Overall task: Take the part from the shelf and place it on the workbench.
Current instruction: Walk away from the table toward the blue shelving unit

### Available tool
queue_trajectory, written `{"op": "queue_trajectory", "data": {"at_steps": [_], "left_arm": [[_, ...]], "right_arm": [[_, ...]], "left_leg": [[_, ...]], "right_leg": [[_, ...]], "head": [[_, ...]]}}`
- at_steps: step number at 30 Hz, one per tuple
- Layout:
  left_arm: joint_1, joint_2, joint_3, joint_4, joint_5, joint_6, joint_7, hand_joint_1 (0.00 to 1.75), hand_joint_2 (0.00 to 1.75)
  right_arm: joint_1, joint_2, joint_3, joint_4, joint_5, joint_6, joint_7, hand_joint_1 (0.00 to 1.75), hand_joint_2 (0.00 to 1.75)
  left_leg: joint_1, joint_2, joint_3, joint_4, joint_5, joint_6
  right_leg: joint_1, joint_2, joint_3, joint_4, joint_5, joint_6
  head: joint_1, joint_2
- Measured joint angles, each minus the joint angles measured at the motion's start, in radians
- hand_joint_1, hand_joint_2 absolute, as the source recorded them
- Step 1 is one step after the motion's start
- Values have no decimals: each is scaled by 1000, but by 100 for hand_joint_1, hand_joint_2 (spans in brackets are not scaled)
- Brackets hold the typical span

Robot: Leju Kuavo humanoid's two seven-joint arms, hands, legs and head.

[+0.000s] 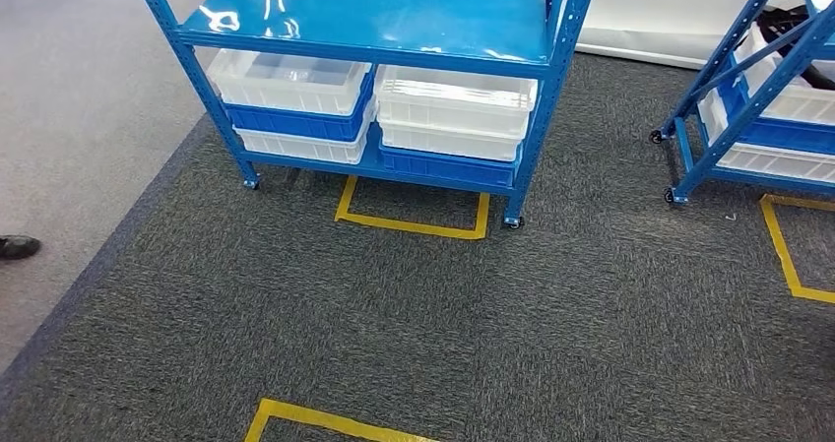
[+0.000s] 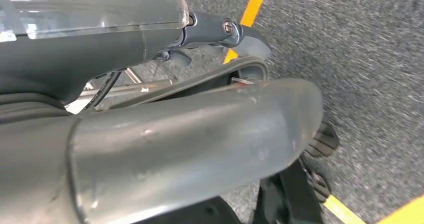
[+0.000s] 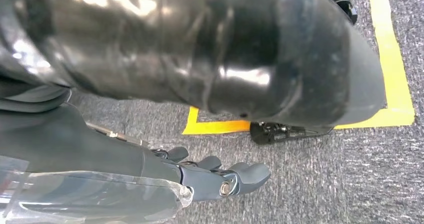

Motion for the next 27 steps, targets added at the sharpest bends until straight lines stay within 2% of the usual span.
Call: {"op": "queue_trajectory", "data": {"at_steps": [1, 2, 3, 5, 6, 7, 10, 11, 17, 21, 23, 25, 27], "left_arm": [[1, 0, 0, 1, 0, 6, 1, 0, 0], [2, -1, -1, 1, -1, 12, 1, 0, 0], [2, -1, -1, 1, -1, 18, 2, 0, 0], [1, -1, -2, 2, -2, 26, 1, 0, 0], [0, -2, -3, 2, -2, 28, 1, 0, 0], [-1, -3, -5, 2, -2, 30, 0, 0, 0], [-1, -7, -8, 2, -2, 38, -1, 0, 0], [-1, -7, -8, 2, -2, 41, -1, 0, 0], [-3, -8, -8, 2, 0, 53, -4, 0, 0], [-5, -8, -8, 2, 0, 54, -6, 0, 0], [-6, -8, -8, 2, 0, 55, -7, 0, 0], [-6, -9, -8, 2, 0, 55, -8, 0, 0], [-5, -10, -8, 2, 0, 56, -10, 0, 0]], "right_arm": [[0, 0, 0, 0, 0, -1, 0, 0, 0], [0, 0, 0, 0, 0, -2, 0, 0, 0], [0, 0, 0, 0, 0, -3, 0, 0, 0], [-1, 0, 0, 0, 1, -4, 0, 0, 0], [-1, 0, 0, 0, 1, -5, 0, 0, 0], [-1, 0, 0, 0, 1, -6, 0, 0, 0], [-2, 0, 0, 0, 1, -9, 0, 0, 0], [-2, 0, 0, 0, 1, -9, 0, 0, 0], [-2, 0, 0, 0, 1, -9, -1, 0, 0], [-2, 1, 0, 0, 1, -9, -1, 0, 0], [-2, 1, 0, 0, 1, -9, -1, 0, 0], [-2, 1, 0, 0, 1, -9, -1, 0, 0], [-2, 1, 0, 0, 1, -9, -2, 0, 0]], "left_leg": [[1, -1, -4, -1, 17, 0], [2, -1, 11, -44, 54, 0], [3, -2, 37, -112, 96, 2], [1, -7, 82, -227, 144, 8], [0, -10, 89, -253, 149, 12], [-1, -11, 90, -260, 147, 16], [-3, -10, 91, -264, 151, 19], [-5, -10, 91, -264, 151, 21], [-15, -10, 88, -262, 152, 37], [-22, -10, 86, -260, 151, 49], [-19, -9, 89, -266, 156, 57], [-11, -5, 94, -278, 163, 67], [-9, -1, 95, -284, 165, 72]], "right_leg": [[0, 7, 0, 3, -1, 0], [-1, 13, 1, 6, -3, 2], [-2, 18, 2, 10, -6, 5], [0, 24, -1, 20, -12, 15], [2, 25, -3, 23, -14, 19], [4, 26, -6, 25, -16, 15], [5, 25, -6, 24, -15, -8], [4, 25, -5, 22, -13, -5], [-7, 25, -2, 11, -5, 31], [-12, 25, 0, 6, -2, 49], [-12, 26, 1, 5, -2, 56], [-12, 20, -14, 42, -29, 60], [-13, 14, -66, 153, -91, 63]], "head": [[0, 0], [0, 0], [0, 0], [0, 0], [1, 0], [1, 0], [1, 0], [1, 0], [1, 0], [1, 0], [1, 0], [2, 0], [2, 0]]}}
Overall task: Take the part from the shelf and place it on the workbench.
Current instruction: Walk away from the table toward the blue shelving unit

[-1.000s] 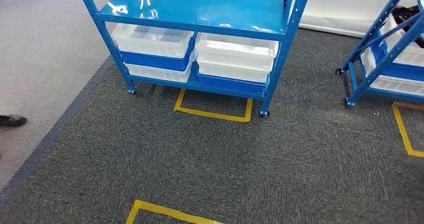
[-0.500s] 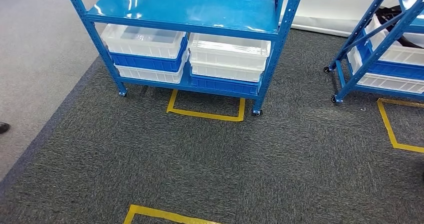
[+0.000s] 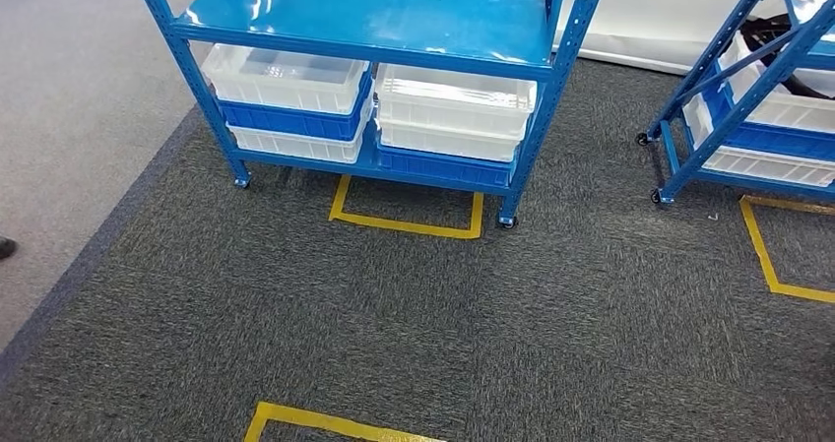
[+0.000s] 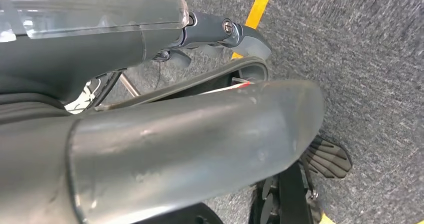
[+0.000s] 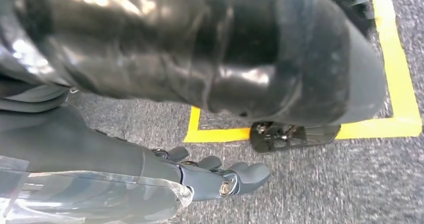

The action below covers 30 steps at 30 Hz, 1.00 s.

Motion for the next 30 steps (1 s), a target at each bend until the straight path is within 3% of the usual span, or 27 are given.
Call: {"op": "queue_trajectory", "data": {"at_steps": [2, 3, 4, 6, 7, 9, 12, 14, 17, 18, 19, 21, 22, 23, 27, 29, 30], "left_arm": [[1, 0, 0, 0, 1, 3, -2, 0, 0], [1, -1, 0, 0, 1, 4, -2, 0, 0], [1, -1, 0, 0, 1, 6, -2, 0, 0], [2, -3, 0, 0, 3, 8, -2, 0, 0], [1, -3, 0, 0, 4, 9, -2, 0, 0], [0, -4, 0, 0, 5, 11, -2, 0, 0], [-4, -4, 0, 0, 7, 13, -2, 0, 0], [-6, -4, 0, 0, 7, 14, -2, 0, 0], [-3, -4, 0, 0, 7, 15, -2, 0, 0], [-2, -4, 0, 0, 7, 15, -2, 0, 0], [-1, -4, 0, 0, 7, 15, -2, 0, 0], [4, -4, 0, 1, 7, 15, -2, 0, 0], [7, -3, 0, 2, 7, 15, -2, 0, 0], [7, -2, 0, 3, 7, 15, -3, 0, 0], [4, -2, 0, 5, 7, 15, -3, 0, 0], [5, -3, 0, 5, 8, 15, -3, 0, 0], [6, -4, 0, 5, 8, 15, -3, 0, 0]], "right_arm": [[1, 0, 0, 0, 0, 0, 0, 0, 0], [1, 0, 0, 0, 0, 0, 0, 0, 0], [2, 0, 0, 0, 0, -1, 0, 0, 0], [3, 1, 0, 0, 0, -1, 0, 0, 0], [3, 1, 0, 0, 0, -1, 0, 0, 0], [1, 1, 0, 0, 0, -2, 0, 0, 0], [0, 1, 0, 0, -1, -3, 0, 0, 0], [1, 1, 0, 0, -2, -4, 0, 0, 0], [2, 2, 0, 0, -3, -4, 0, 0, 0], [2, 2, 0, 0, -3, -4, 0, 0, 0], [2, 3, 0, 0, -3, -4, 0, 0, 0], [4, 4, 0, 0, -3, -4, 0, 0, 0], [4, 5, 0, 0, -3, -4, 0, 0, 0], [4, 6, 0, 1, -3, -4, 0, 0, 0], [-1, 8, 0, 1, -3, -4, 0, 0, 0], [-2, 8, 0, 1, -3, -4, 0, 0, 0], [-2, 8, 0, 1, -3, -4, 0, 0, 0]], "left_leg": [[0, 4, 0, 0, -2, -1], [0, 5, 1, 0, -4, -3], [0, 5, 5, 1, -6, -5], [2, 5, 14, 1, -14, -15], [1, 5, 17, 2, -20, -21], [-1, 7, 21, 2, -28, -35], [2, 8, 29, 6, -39, -55], [5, 5, 1, 74, -72, -64], [5, 1, -118, 272, -137, -70], [5, 1, -145, 301, -128, -69], [4, 1, -153, 290, -97, -66], [1, -1, -125, 178, 0, -53], [-3, -2, -106, 124, 32, -46], [-7, -3, -89, 81, 42, -39], [-9, -5, -48, 22, 15, -19], [-3, -6, -13, 0, 8, -8], [-1, -4, 2, -7, 2, -5]], "right_leg": [[-2, -2, -56, 114, -41, 3], [-4, -3, -65, 130, -36, 3], [-5, -4, -53, 106, -11, 3], [-6, -12, 11, -22, 55, -2], [-3, -15, 41, -83, 73, -5], [4, -19, 68, -135, 71, -15], [5, -15, 77, -144, 63, -35], [3, -14, 92, -151, 59, -50], [9, -12, 112, -151, 41, -62], [11, -9, 122, -151, 32, -64], [12, -6, 135, -151, 23, -63], [14, -1, 163, -152, 1, -61], [15, 1, 172, -152, -9, -57], [15, 2, 176, -152, -17, -53], [14, 2, 188, -142, -10, -31], [12, -1, 158, -72, -10, -21], [10, -3, 121, -14, -23, -16]], "head": [[0, 0], [0, 0], [0, 0], [0, 0], [0, 0], [-1, 0], [-1, 0], [-1, 0], [-1, 0], [-1, 0], [-1, 0], [-1, 0], [-1, 0], [-1, 0], [-1, 0], [0, 0], [1, 0]]}}
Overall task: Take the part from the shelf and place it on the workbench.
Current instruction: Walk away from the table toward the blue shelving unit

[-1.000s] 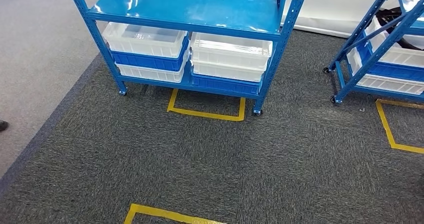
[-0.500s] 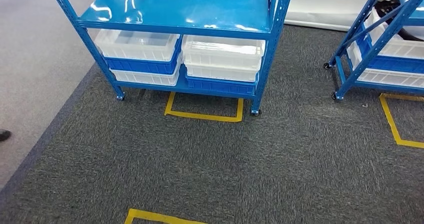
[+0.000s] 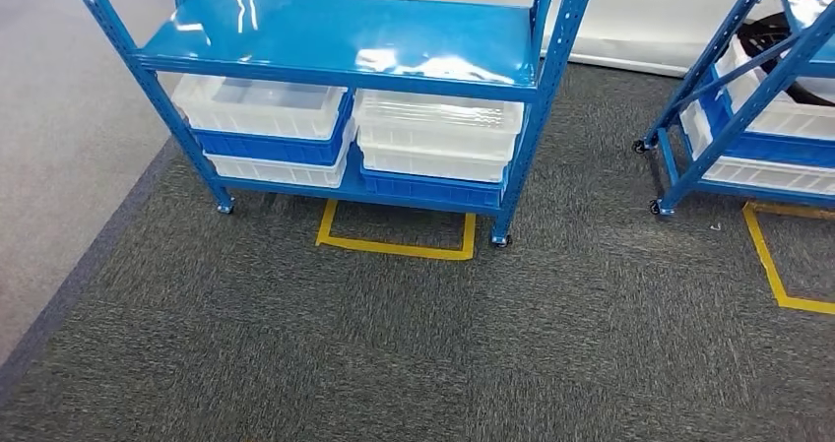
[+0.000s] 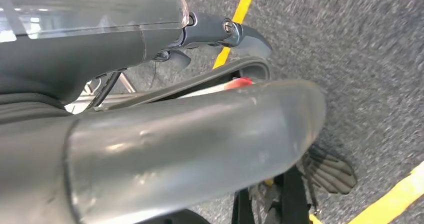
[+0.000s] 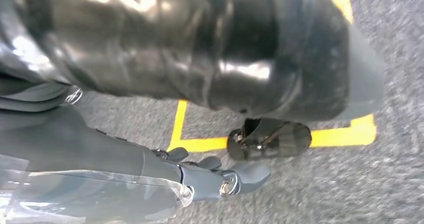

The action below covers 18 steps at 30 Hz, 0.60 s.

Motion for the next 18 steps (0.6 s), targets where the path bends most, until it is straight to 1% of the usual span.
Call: {"op": "queue_trajectory", "data": {"at_steps": [1, 2, 3, 4, 5, 6, 7, 8, 9, 10, 11, 12, 13, 14, 15, 16, 17, 18], "left_arm": [[0, 0, 0, 0, 1, 0, 0, 0, 0], [0, -1, 0, 0, 1, 0, 0, 0, 0], [0, -1, 0, 0, 1, 0, 0, 0, 0], [0, -2, 0, 0, 1, 0, 0, 0, 0], [0, -2, 0, 0, 1, 0, 0, 0, 0], [1, -3, 0, 0, 1, 0, 0, 0, 0], [2, -3, 0, 1, 1, 0, 0, 0, 0], [2, -4, 0, 1, 2, 0, 0, 0, 0], [1, -4, 0, 2, 2, 0, 0, 0, 0], [-1, -4, 0, 3, 2, 0, 0, 0, 0], [-5, -4, 0, 3, 2, 0, 0, 0, 0], [-8, -4, 0, 3, 2, 0, 0, 0, 0], [-10, -4, 0, 3, 2, 0, 0, 0, 0], [-11, -4, 0, 3, 2, 0, 0, 0, 0], [-12, -5, 0, 3, 2, 0, 0, 0, 0], [-12, -5, 0, 3, 2, 0, 0, 0, 0], [-11, -4, 0, 3, 1, 0, 0, 0, 0], [-10, -4, 0, 3, 1, 1, 0, 0, 0]], "right_arm": [[0, 0, 0, 0, 0, 0, 0, 0, 0], [0, 0, 0, 0, 0, 0, 0, 0, 0], [1, 0, 0, 0, 0, 0, 0, 0, 0], [3, 0, 0, 0, 0, 0, 0, 0, 0], [5, 0, 0, 0, 0, 0, 0, 0, 0], [8, 0, 0, 0, 0, 0, 0, 0, 0], [12, -1, 0, 0, 0, 0, 0, 0, 0], [15, -1, 0, 1, 0, 0, 0, 0, 0], [15, -1, 0, 1, 0, 0, 0, 0, 0], [14, -1, 0, 1, 0, 0, 0, 0, 0], [11, -1, 0, 1, 0, 0, 0, 0, 0], [10, 0, 0, 1, 0, 0, 0, 0, 0], [11, 0, 0, 1, 0, 0, 0, 0, 0], [11, 0, 0, 1, 0, 0, 0, 0, 0], [11, 0, 0, 1, 0, 0, 0, 0, 0], [10, -1, 0, 1, 0, 0, 0, 0, 0], [9, 0, 0, 1, 0, 0, 0, 0, 0], [9, 0, 0, 1, 0, 0, 0, 0, 0]], "left_leg": [[1, 0, 11, -3, -8, 2], [2, 0, 21, -3, -17, 2], [3, -1, 35, -3, -28, 0], [5, -2, 50, -3, -41, -3], [7, -4, 69, -3, -54, -6], [9, -4, 88, -3, -70, -11], [11, -4, 106, -2, -84, -16], [12, -4, 118, -2, -97, -23], [12, -3, 126, -4, -109, -31], [11, -1, 134, -4, -115, -39], [11, -1, 140, -4, -116, -47], [12, 0, 143, 5, -113, -53], [13, 1, 137, 34, -104, -57], [14, 0, 114, 79, -97, -59], [15, 0, 77, 140, -101, -62], [15, 0, 33, 203, -118, -64], [15, 0, -11, 253, -150, -65], [14, 0, -49, 280, -183, -66]], "right_leg": [[-2, -1, -45, 59, -21, 5], [-5, -1, -89, 107, -45, 9], [-8, -2, -124, 132, -63, 14], [-11, -3, -145, 128, -65, 17], [-13, -4, -153, 98, -45, 20], [-14, -7, -152, 44, -1, 21], [-15, -11, -149, -8, 59, 19], [-11, -16, -147, -48, 101, 15], [-8, -20, -146, -71, 132, 7], [-5, -22, -146, -76, 139, -1], [-2, -21, -139, -79, 129, -10], [-3, -19, -129, -84, 127, -19], [-5, -17, -114, -92, 121, -26], [-6, -16, -99, -99, 115, -32], [-6, -15, -84, -106, 108, -38], [-5, -14, -70, -112, 99, -42], [-4, -12, -56, -115, 89, -44], [-4, -9, -40, -117, 77, -44]], "head": [[0, 0], [0, 0], [0, 0], [0, 0], [0, 0], [1, 0], [1, 0], [1, 0], [1, 0], [1, 0], [0, 0], [0, 0], [0, 0], [-1, 0], [-1, 0], [-1, 0], [-2, 0], [-2, 0]]}}
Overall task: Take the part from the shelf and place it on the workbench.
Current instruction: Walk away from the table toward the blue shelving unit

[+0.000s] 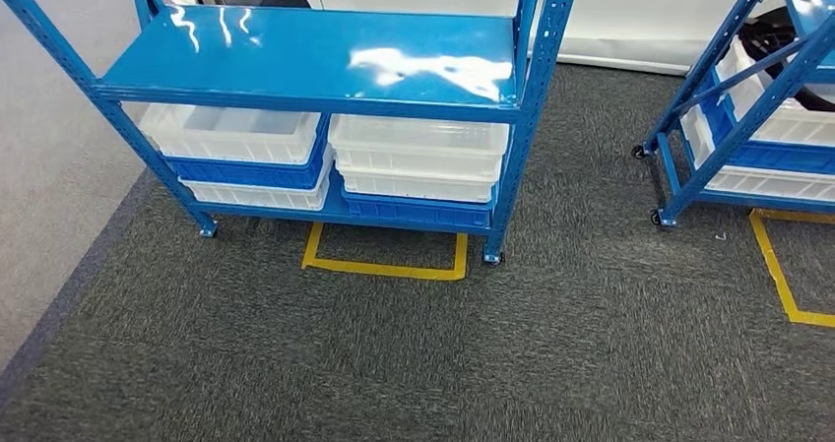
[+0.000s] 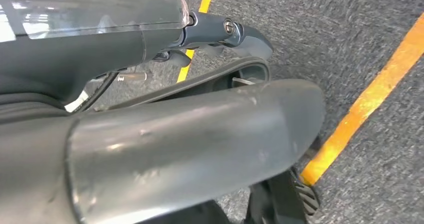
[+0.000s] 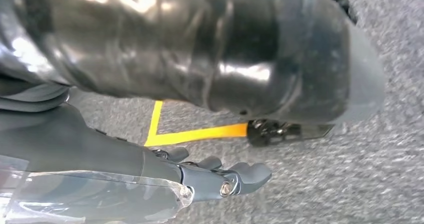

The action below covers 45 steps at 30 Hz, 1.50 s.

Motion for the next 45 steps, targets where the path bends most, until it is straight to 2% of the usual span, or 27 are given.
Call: {"op": "queue_trajectory", "data": {"at_steps": [1, 2, 3, 6, 7, 10, 11, 13, 15, 17, 21, 22, 23, 25, 26, 27, 29, 31, 33, 34, 35, 37, 38, 39, 42, 44, 45], "left_arm": [[2, 0, 0, 0, 0, 0, 0, 0, 0], [5, 0, 0, 0, 0, 1, 0, 0, 0], [8, 0, 0, 0, 0, 1, 0, 0, 0], [18, 3, 0, 2, -1, 1, 0, 0, 0], [18, 4, 0, 3, -2, 1, 0, 0, 0], [11, 4, 0, 3, -3, 0, -1, 0, 0], [10, 4, 0, 3, -4, -1, -2, 0, 0], [9, 4, 0, 3, -5, -1, -3, 0, 0], [7, 4, 0, 3, -5, -2, -3, 0, 0], [8, 3, 0, 3, -6, -2, -3, 0, 0], [9, 3, 0, 3, -6, -2, -3, 0, 0], [10, 3, 0, 3, -6, -2, -2, 0, 0], [10, 2, 0, 4, -6, -2, -2, 0, 0], [9, 1, 0, 5, -6, -1, -2, 0, 0], [7, 1, 0, 6, -6, -1, -2, 0, 0], [6, 0, 0, 6, -6, -2, -2, 0, 0], [3, 0, 0, 6, -6, -2, -2, 0, 0], [2, 0, 0, 6, -6, -2, -2, 0, 0], [3, 1, 0, 6, -6, -2, -2, 0, 0], [5, 1, 0, 6, -6, -1, -2, 0, 0], [9, 2, 0, 6, -6, -1, -2, 0, 0], [17, 2, 0, 7, -6, -2, -2, 0, 0], [18, 2, 0, 7, -6, -2, -2, 0, 0], [17, 2, 0, 8, -6, -2, -3, 0, 0], [10, 1, 0, 7, -9, 0, -6, 0, 0], [7, 1, 0, 7, -13, 1, -9, 0, 0], [5, 1, -1, 7, -15, 2, -10, 0, 0]], "right_arm": [[0, 0, 0, 0, 0, 0, 0, 0, 0], [1, 0, 0, 0, 0, 0, 0, 0, 0], [2, 0, 0, 0, 0, 0, 0, 0, 0], [4, 2, 0, 1, 1, 0, 0, 0, 0], [2, 2, 0, 1, 1, 0, 0, 0, 0], [-5, 2, 0, 1, 2, 2, -2, 0, 0], [-6, 2, 0, 1, 2, 3, -2, 0, 0], [-9, 2, 0, 1, 3, 3, -3, 0, 0], [-9, 2, 0, 1, 3, 3, -2, 0, 0], [-6, 2, 0, 1, 4, 4, -2, 0, 0], [-3, 2, 0, 1, 4, 3, -2, 0, 0], [-1, 2, 0, 1, 4, 3, -2, 0, 0], [1, 1, 0, 1, 4, 4, -2, 0, 0], [6, 0, 0, 1, 5, 4, -2, 0, 0], [8, -1, 0, 1, 5, 4, -2, 0, 0], [9, -1, 0, 1, 6, 4, -2, 0, 0], [8, -1, 0, 1, 6, 4, -2, 0, 0], [4, -1, 0, 1, 6, 4, -2, 0, 0], [3, -1, 0, 1, 6, 4, -2, 0, 0], [4, -1, 0, 1, 6, 4, -2, 0, 0], [5, 0, 0, 1, 6, 4, -2, 0, 0], [6, 0, 0, 1, 6, 4, -2, 0, 0], [6, 0, 0, 2, 6, 4, -2, 0, 0], [4, -1, 0, 2, 5, 4, -2, 0, 0], [-4, -1, 0, 1, 4, 4, -1, 0, 0], [-9, -1, 0, 1, 3, 2, 3, 0, 0], [-10, -1, 0, 1, 3, 0, 7, 0, 0]], "left_leg": [[-1, 0, -27, 3, -23, 1], [-1, 0, -42, -19, -23, 4], [-2, 0, -50, -62, 8, 9], [-13, 0, -59, -181, 181, 28], [-17, 0, -60, -195, 208, 33], [-15, -5, -26, -218, 197, 50], [-13, -6, -6, -230, 194, 56], [-12, -6, 25, -248, 183, 64], [-12, -8, 49, -253, 165, 66], [-11, -11, 79, -254, 140, 64], [-11, -13, 104, -254, 122, 62], [-11, -13, 113, -254, 115, 61], [-11, -13, 126, -259, 100, 54], [-12, -12, 159, -262, 83, 35], [-12, -11, 164, -248, 84, 25], [-11, -11, 155, -214, 94, 20], [-9, -10, 88, -106, 90, 15], [-7, -10, 2, -14, 35, 9], [-7, -9, -51, -8, -12, 5], [-7, -9, -62, -39, 0, 5], [-6, -8, -67, -87, 46, 5], [-8, -5, -72, -176, 177, 8], [-10, -4, -71, -196, 221, 12], [-11, -4, -68, -204, 240, 18], [-10, -7, -38, -220, 232, 38], [-8, -7, -16, -236, 226, 50], [-9, -7, -6, -241, 220, 54]], "right_leg": [[0, 3, 18, -1, -13, 0], [1, 6, 36, -1, -27, 1], [1, 8, 55, -1, -41, 2], [3, 13, 95, -1, -83, 15], [3, 14, 105, 0, -91, 22], [5, 13, 120, 23, -83, 41], [4, 12, 104, 57, -79, 46], [0, 10, 34, 162, -97, 53], [-2, 9, -50, 245, -149, 59], [-2, 8, -97, 245, -171, 62], [-2, 7, -108, 204, -152, 62], [-2, 6, -108, 177, -124, 60], [3, 4, -108, 136, -68, 51], [11, 1, -98, 50, 32, 27], [13, 0, -84, 24, 54, 14], [11, 1, -63, 10, 48, 6], [7, 1, -21, -15, 36, -4], [6, 2, 15, -28, 16, -6], [3, 6, 54, -32, -12, -2], [1, 7, 75, -32, -27, 2], [-1, 8, 95, -32, -44, 6], [0, 9, 126, -27, -77, 17], [2, 10, 137, -27, -92, 25], [3, 12, 146, -23, -99, 33], [0, 11, 133, 34, -77, 49], [-2, 8, 67, 136, -85, 54], [-2, 7, 26, 190, -113, 56]], "head": [[0, 0], [0, 0], [0, 0], [0, 0], [-1, 0], [-2, 0], [-2, 0], [-1, 0], [-1, 0], [-1, 0], [-1, 0], [-1, 0], [-2, 0], [-2, 0], [-3, 0], [-3, 0], [-4, 0], [-4, 0], [-4, 0], [-4, 0], [-4, 0], [-4, 0], [-4, 0], [-3, 0], [-3, 0], [-3, 0], [-2, 0]]}}
